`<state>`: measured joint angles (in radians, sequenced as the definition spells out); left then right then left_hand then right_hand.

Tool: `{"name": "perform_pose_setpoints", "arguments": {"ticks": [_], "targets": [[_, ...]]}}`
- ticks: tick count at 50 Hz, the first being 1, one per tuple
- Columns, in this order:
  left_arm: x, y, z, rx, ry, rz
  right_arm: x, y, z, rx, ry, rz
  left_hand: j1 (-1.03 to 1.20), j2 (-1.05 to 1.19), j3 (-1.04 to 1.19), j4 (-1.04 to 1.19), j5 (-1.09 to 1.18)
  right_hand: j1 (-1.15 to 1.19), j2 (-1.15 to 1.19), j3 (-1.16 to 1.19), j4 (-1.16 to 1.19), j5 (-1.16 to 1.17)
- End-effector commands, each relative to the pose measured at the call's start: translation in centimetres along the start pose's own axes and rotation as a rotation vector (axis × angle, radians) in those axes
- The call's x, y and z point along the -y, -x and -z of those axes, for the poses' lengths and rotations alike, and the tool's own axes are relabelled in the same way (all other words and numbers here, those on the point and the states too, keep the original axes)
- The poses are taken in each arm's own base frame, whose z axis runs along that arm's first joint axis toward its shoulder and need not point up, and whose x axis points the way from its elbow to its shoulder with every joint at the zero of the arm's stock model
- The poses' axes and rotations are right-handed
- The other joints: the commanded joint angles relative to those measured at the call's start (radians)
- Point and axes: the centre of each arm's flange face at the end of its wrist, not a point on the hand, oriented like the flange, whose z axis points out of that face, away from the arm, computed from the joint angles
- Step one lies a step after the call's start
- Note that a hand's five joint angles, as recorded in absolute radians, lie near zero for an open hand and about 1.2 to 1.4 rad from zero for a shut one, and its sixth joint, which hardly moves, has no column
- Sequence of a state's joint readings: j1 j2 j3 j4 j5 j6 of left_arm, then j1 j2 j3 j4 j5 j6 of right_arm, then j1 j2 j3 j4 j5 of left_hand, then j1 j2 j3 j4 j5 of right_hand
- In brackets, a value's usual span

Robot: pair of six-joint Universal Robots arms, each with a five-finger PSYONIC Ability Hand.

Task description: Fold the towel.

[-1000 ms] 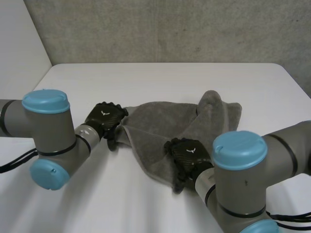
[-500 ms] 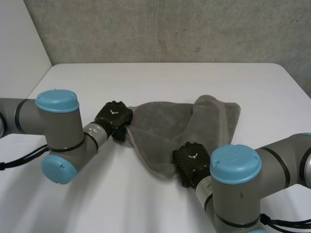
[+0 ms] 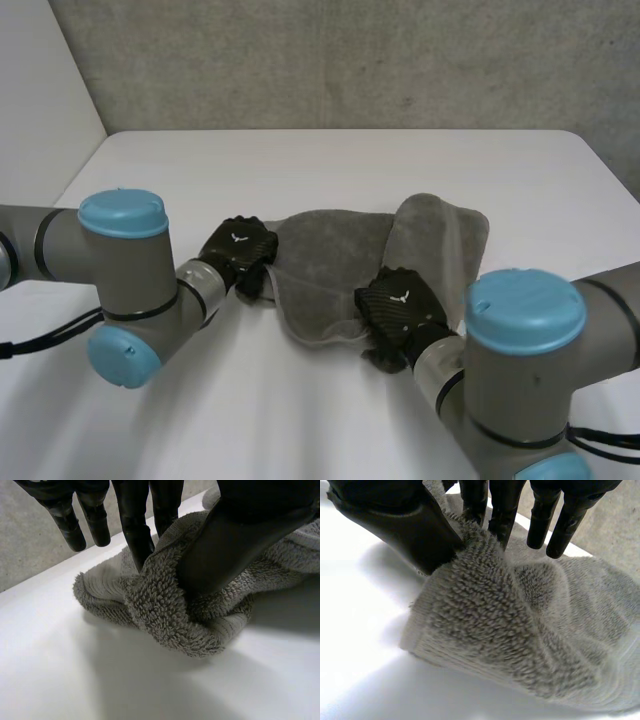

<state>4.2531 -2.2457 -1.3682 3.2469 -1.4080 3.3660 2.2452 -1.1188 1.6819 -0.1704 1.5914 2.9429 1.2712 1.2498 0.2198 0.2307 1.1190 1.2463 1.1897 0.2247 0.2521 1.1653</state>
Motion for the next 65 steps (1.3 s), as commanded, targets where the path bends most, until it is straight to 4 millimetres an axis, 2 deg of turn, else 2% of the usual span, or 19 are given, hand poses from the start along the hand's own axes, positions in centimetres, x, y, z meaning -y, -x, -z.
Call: {"name": "perform_pose_setpoints", "arguments": {"ticks": [1, 7, 9, 10, 12, 13, 15, 16, 18, 22, 29, 32, 34, 35, 37, 42, 49, 59, 65], "targets": [[0.9, 1.2, -0.4, 0.031, -0.033, -0.003, 2.2, -3.2, -1.3, 0.041, -0.051, 0.057, 0.125, 0.147, -0.045, -0.056, 0.103, 0.150, 0.207, -0.050, -0.078, 0.056], [4.8, 3.2, -1.5, 0.092, -0.161, -0.028, 7.0, -6.0, -3.6, 0.020, -0.152, 0.170, 0.125, 0.147, -0.045, -0.056, 0.103, 0.150, 0.207, -0.050, -0.078, 0.056], [9.7, 4.9, -1.3, 0.154, -0.303, -0.048, 11.8, -9.0, -5.4, -0.074, -0.254, 0.247, 0.125, 0.147, -0.045, -0.056, 0.103, 0.150, 0.207, -0.050, -0.078, 0.056], [9.7, 4.9, -1.3, 0.154, -0.304, -0.048, 11.8, -9.0, -5.4, -0.075, -0.255, 0.247, 0.125, 0.147, -0.045, -0.056, 0.103, 0.150, 0.207, -0.050, -0.078, 0.056], [15.6, 6.0, 0.7, 0.210, -0.476, -0.069, 18.3, -12.7, -4.7, -0.227, -0.425, 0.293, 0.125, 0.147, -0.045, -0.056, 0.103, 0.150, 0.207, -0.050, -0.078, 0.056], [15.6, 6.0, 0.8, 0.210, -0.477, -0.069, 18.3, -12.8, -4.7, -0.228, -0.426, 0.293, 0.125, 0.147, -0.045, -0.056, 0.103, 0.150, 0.207, -0.050, -0.078, 0.056], [21.4, 6.2, 4.0, 0.247, -0.694, -0.104, 23.0, -14.4, -2.9, -0.298, -0.577, 0.320, 0.125, 0.147, -0.045, -0.056, 0.103, 0.150, 0.207, -0.050, -0.078, 0.056], [21.4, 6.2, 4.0, 0.247, -0.695, -0.104, 23.0, -14.4, -2.9, -0.298, -0.578, 0.320, 0.125, 0.147, -0.045, -0.056, 0.103, 0.150, 0.207, -0.050, -0.078, 0.056], [25.9, 6.3, 7.7, 0.289, -0.901, -0.136, 25.7, -15.0, -1.1, -0.327, -0.682, 0.345, 0.125, 0.147, -0.045, -0.056, 0.103, 0.150, 0.207, -0.050, -0.078, 0.056], [28.0, 5.8, 10.0, 0.288, -1.012, -0.159, 26.8, -15.1, 0.6, -0.325, -0.734, 0.368, 0.125, 0.147, -0.045, -0.056, 0.103, 0.150, 0.207, -0.050, -0.078, 0.056], [22.5, 4.6, 7.6, 0.163, -0.818, -0.178, 21.1, -15.0, -1.3, -0.189, -0.588, 0.387, 0.125, 0.147, -0.045, -0.056, 0.103, 0.150, 0.207, -0.050, -0.078, 0.056], [17.3, 3.2, 6.0, 0.077, -0.665, -0.164, 17.5, -15.2, -2.2, -0.102, -0.510, 0.385, 0.125, 0.147, -0.045, -0.056, 0.103, 0.150, 0.207, -0.050, -0.078, 0.056], [11.3, 2.0, 4.6, 0.020, -0.489, -0.136, 13.4, -14.5, -2.5, 0.000, -0.416, 0.380, 0.125, 0.147, -0.045, -0.056, 0.103, 0.150, 0.207, -0.050, -0.078, 0.056], [11.2, 2.0, 4.6, 0.020, -0.489, -0.136, 13.3, -14.5, -2.5, 0.001, -0.416, 0.380, 0.125, 0.147, -0.045, -0.056, 0.103, 0.150, 0.207, -0.050, -0.078, 0.056], [6.0, 1.3, 4.3, 0.001, -0.333, -0.153, 8.9, -13.1, -2.6, 0.092, -0.316, 0.397, 0.125, 0.147, -0.045, -0.056, 0.103, 0.150, 0.207, -0.050, -0.078, 0.056], [0.4, -0.2, 4.4, -0.037, -0.169, -0.240, 3.2, -11.2, -2.2, 0.167, -0.170, 0.460, 0.125, 0.147, -0.045, -0.056, 0.103, 0.150, 0.207, -0.050, -0.078, 0.056], [-0.8, -1.2, 4.5, -0.052, -0.131, -0.294, 0.7, -11.0, -1.7, 0.122, -0.056, 0.486, 0.125, 0.147, -0.045, -0.056, 0.103, 0.150, 0.207, -0.050, -0.078, 0.056], [1.3, -0.6, 4.3, 0.077, -0.160, -0.306, 2.0, -11.6, -0.7, 0.043, -0.052, 0.265, 0.125, 0.147, -0.045, -0.056, 0.103, -0.063, -0.007, -0.050, -0.078, -0.157], [1.2, -1.8, 4.8, 0.082, -0.152, -0.308, 1.3, -11.7, -0.5, 0.042, -0.029, 0.090, -0.575, -0.553, -0.045, -0.056, -0.597, -0.485, -0.429, -0.050, -0.078, -0.579]]}}
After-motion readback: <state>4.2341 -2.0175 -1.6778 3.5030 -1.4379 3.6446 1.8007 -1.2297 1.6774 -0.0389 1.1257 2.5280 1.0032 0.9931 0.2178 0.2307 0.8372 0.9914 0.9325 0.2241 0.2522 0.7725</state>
